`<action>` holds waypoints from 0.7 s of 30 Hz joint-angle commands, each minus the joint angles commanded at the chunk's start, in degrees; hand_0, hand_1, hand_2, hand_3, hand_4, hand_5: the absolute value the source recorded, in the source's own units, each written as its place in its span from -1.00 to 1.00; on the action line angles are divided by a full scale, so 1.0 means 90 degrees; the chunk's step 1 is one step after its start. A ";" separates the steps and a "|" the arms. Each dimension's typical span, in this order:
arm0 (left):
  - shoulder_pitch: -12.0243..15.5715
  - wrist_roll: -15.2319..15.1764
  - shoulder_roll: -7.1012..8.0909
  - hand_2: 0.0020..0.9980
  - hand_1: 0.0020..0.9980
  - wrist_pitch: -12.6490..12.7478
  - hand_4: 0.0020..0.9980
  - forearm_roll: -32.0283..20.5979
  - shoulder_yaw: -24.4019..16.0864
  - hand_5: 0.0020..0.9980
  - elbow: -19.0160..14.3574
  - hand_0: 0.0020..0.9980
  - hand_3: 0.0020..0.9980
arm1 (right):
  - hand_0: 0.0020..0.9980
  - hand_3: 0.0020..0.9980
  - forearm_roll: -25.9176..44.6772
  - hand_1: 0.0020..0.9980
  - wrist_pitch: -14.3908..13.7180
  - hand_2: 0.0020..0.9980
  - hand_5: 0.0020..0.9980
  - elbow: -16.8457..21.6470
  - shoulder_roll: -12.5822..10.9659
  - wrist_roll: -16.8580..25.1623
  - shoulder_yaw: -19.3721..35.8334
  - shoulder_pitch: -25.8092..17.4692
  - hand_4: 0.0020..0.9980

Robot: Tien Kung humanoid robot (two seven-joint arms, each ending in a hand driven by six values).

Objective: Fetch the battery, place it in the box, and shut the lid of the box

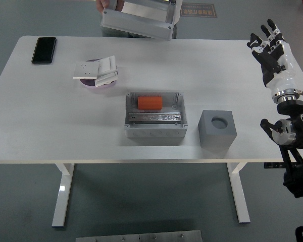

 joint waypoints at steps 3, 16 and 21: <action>0.0002 0.0002 0.0002 0.28 0.44 -0.0003 0.40 0.0001 0.0003 -0.59 -0.0001 0.24 0.18 | 0.67 1.00 0.0044 0.75 0.0033 0.98 -0.75 -0.0008 0.0003 -0.0008 -0.0002 0.0003 0.78; -0.0003 -0.0003 -0.0006 0.28 0.44 -0.0005 0.39 -0.0004 0.0006 -0.60 0.0005 0.24 0.18 | 0.69 1.00 0.0093 0.73 0.0104 0.82 0.34 -0.0003 0.0008 -0.0056 -0.0022 0.0014 1.00; 0.0009 -0.0002 -0.0011 0.28 0.44 -0.0003 0.39 -0.0007 0.0007 -0.60 0.0004 0.24 0.18 | 0.69 1.00 0.0069 0.73 0.0123 0.82 0.34 0.0012 0.0011 -0.0076 -0.0016 0.0020 1.00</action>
